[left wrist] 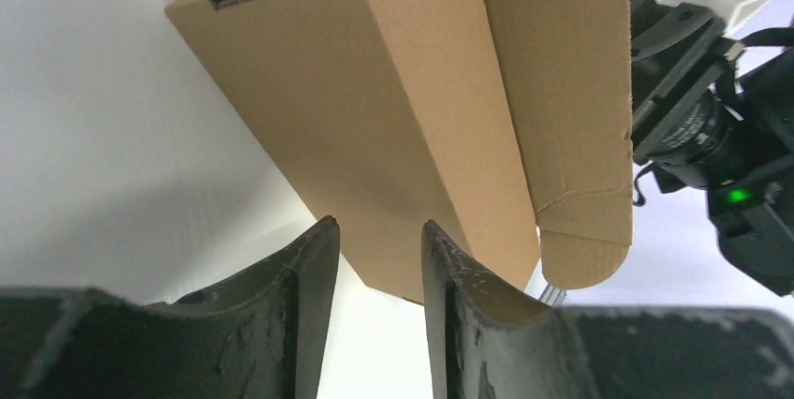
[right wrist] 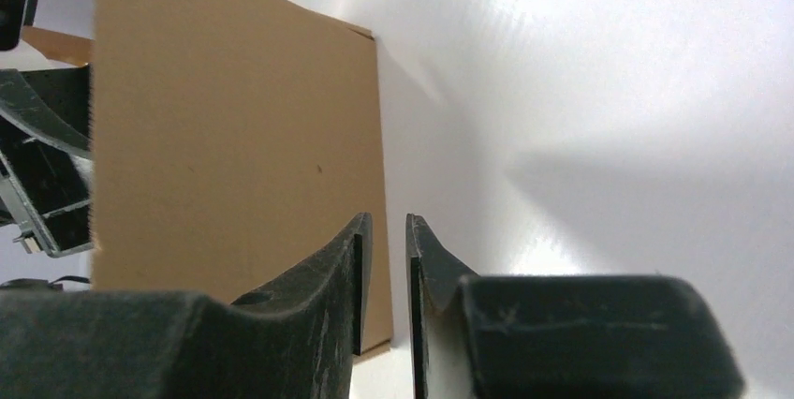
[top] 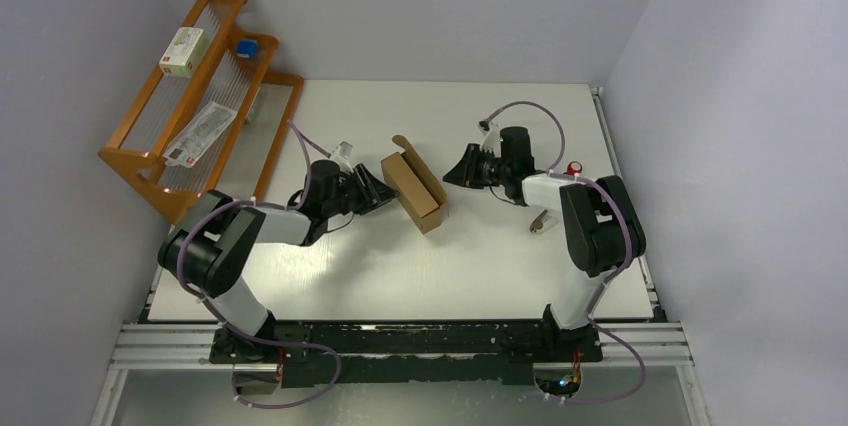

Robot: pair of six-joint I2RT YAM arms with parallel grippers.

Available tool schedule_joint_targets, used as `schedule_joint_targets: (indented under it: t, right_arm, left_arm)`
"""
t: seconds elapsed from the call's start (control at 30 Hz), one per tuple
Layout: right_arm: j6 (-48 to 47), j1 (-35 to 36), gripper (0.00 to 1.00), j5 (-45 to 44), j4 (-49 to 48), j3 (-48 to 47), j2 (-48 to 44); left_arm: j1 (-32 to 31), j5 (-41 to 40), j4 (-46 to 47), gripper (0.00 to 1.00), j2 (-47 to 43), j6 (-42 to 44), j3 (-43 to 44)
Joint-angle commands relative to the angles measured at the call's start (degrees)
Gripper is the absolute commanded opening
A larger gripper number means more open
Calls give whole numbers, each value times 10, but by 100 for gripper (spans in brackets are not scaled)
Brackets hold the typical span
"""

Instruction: Fold the paper box

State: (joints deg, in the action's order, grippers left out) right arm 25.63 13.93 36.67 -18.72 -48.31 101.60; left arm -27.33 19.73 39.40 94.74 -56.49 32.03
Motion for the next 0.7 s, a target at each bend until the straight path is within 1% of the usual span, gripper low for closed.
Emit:
schedule_joint_targets:
  t: [0.0, 0.17, 0.3, 0.57, 0.67]
  right_arm:
    - [-30, 34, 25, -23, 38, -38, -9]
    - [-45, 75, 25, -22, 43, -65, 5]
    - [-69, 104, 26, -3, 56, -92, 27]
    - [-125, 124, 27, 57, 95, -147, 70]
    - [-158, 132, 27, 89, 123, -174, 93]
  left_arm:
    - [-6, -11, -1, 43, 13, 40, 35]
    - [-9, -15, -8, 41, 22, 54, 42]
    - [-17, -14, -2, 40, 24, 54, 38]
    - [-34, -26, 23, 38, -10, 35, -5]
    - [-40, -41, 12, 38, -26, 42, -16]
